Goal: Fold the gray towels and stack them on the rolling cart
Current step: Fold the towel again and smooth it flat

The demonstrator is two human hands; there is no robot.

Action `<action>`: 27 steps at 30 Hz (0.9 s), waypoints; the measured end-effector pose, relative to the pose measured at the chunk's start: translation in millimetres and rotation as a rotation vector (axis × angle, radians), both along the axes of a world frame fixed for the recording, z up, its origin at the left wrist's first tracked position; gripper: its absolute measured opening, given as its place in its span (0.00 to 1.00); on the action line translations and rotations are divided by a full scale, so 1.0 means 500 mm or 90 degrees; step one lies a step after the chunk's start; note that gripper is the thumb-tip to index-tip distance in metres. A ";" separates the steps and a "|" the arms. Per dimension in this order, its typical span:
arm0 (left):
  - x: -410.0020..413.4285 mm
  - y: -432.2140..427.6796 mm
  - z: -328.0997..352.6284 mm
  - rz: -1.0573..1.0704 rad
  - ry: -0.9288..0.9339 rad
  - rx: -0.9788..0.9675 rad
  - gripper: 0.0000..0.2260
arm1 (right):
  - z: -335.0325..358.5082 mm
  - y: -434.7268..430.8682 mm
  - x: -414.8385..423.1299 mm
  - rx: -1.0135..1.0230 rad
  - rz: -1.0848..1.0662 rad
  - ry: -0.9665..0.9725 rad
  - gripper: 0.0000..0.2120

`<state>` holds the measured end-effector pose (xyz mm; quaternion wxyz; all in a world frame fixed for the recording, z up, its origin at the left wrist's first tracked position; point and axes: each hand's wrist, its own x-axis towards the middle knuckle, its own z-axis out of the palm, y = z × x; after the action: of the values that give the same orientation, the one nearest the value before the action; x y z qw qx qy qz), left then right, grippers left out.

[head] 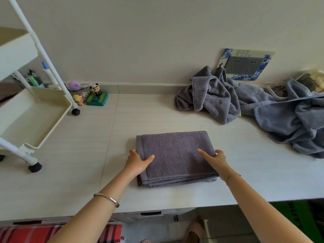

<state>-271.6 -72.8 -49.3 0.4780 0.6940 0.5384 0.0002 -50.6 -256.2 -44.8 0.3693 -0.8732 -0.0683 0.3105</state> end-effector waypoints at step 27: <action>-0.032 -0.034 0.051 0.095 -0.316 -0.303 0.08 | 0.058 -0.029 0.011 0.264 -0.027 0.368 0.15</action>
<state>-287.8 -89.7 -23.7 0.7413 0.5008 0.4398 0.0784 -44.9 -270.7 -15.7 0.5491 -0.6570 -0.0044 0.5166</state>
